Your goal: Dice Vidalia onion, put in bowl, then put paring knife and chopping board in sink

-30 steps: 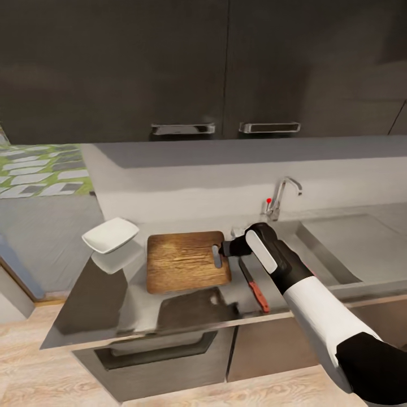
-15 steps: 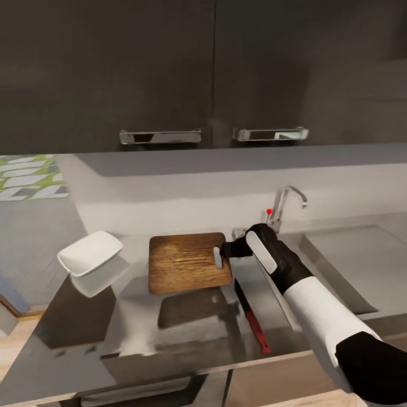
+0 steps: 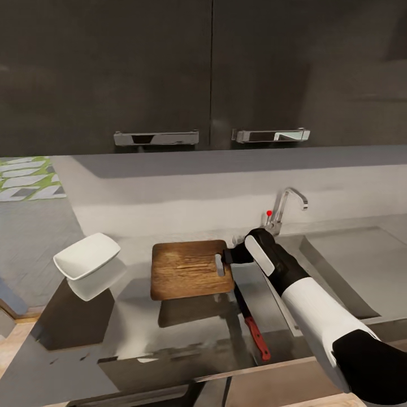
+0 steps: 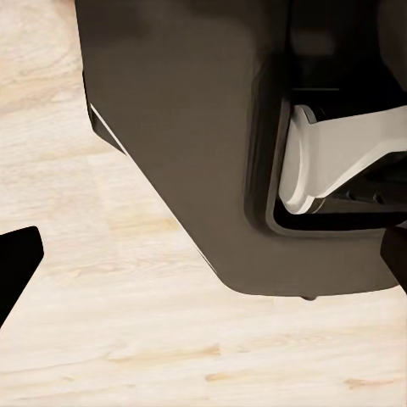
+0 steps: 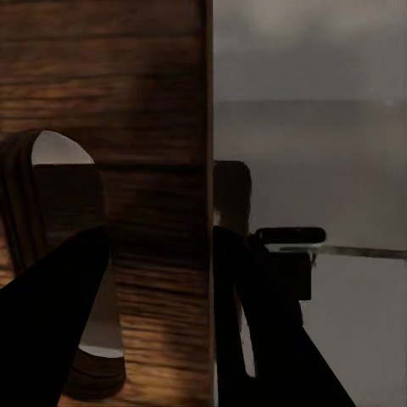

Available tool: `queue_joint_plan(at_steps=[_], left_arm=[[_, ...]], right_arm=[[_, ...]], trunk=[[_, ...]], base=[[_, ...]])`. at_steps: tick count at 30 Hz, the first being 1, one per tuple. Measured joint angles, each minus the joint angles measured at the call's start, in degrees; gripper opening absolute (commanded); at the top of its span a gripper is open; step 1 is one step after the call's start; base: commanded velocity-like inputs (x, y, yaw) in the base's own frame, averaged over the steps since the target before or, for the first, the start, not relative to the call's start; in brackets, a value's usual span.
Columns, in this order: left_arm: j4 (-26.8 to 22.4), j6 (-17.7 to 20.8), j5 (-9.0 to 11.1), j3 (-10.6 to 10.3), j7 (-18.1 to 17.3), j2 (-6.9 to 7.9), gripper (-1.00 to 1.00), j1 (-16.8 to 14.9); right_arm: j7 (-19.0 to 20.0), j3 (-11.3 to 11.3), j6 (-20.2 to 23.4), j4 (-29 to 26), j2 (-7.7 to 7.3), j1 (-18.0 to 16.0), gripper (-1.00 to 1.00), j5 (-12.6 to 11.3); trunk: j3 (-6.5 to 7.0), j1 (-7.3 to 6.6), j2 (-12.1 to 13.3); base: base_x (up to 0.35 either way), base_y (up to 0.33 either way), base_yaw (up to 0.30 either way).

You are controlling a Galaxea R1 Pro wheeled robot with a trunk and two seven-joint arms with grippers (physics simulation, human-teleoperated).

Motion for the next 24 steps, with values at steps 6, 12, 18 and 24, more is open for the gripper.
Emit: queue_joint_plan(at_steps=[6,12,18,24], left_arm=[[0.00,0.00,0.00,0.00,-0.01,0.00,1.00,0.00],[0.00,0.00,0.00,0.00,-0.01,0.00,1.00,0.00],[0.00,0.00,0.00,0.00,-0.02,0.00,1.00,0.00],[0.00,0.00,0.00,0.00,-0.02,0.00,1.00,0.00]], right_arm=[[-0.30,-0.05,0.00,2.48,1.32,-0.02,-1.00,-0.14],[-0.38,-0.13,0.00,3.06,1.52,-0.02,-1.00,-0.14],[-0.40,-0.15,0.01,3.11,1.62,-0.02,-1.00,-0.71],[-0.45,-0.14,0.00,3.36,1.77,-0.02,-1.00,-1.69]], trunk=[[0.00,0.00,0.00],[0.00,0.00,0.00],[0.00,0.00,-0.01],[0.00,0.00,0.00]], base=[[0.000,0.000,0.000],[0.000,0.000,0.000],[0.000,0.000,0.000],[0.000,0.000,0.000]])
